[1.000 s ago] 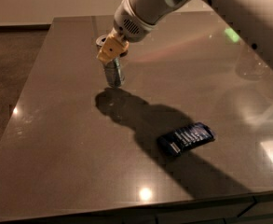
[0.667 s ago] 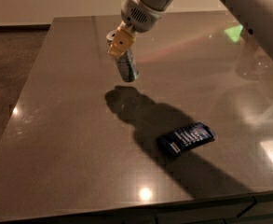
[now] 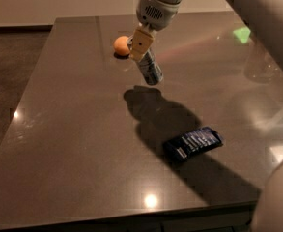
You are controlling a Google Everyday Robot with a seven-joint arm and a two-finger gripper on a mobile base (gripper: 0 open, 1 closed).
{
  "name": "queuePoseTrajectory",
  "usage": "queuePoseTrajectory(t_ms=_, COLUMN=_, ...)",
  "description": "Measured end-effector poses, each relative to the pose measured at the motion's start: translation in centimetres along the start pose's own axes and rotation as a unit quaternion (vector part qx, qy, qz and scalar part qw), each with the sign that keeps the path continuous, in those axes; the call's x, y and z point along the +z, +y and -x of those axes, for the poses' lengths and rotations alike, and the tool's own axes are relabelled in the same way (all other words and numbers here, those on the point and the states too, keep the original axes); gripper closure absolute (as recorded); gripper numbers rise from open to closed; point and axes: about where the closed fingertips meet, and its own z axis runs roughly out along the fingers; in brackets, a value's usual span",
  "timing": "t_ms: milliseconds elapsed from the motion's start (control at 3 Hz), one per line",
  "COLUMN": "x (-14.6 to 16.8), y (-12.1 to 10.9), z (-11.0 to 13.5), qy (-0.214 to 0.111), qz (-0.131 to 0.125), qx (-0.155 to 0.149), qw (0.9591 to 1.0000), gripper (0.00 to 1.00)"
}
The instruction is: Knock redbull can over
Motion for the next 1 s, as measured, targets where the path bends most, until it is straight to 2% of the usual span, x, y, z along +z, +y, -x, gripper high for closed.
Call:
queuePoseTrajectory(t_ms=667, x=1.9, y=-2.0, z=-3.8, qy=0.067, qz=0.006, qx=-0.005, qw=0.9977, gripper=1.00)
queuePoseTrajectory(t_ms=1000, x=2.5, y=-2.4, z=-5.5, qy=0.099, qz=0.002, qx=-0.027, qw=0.9947, gripper=0.96)
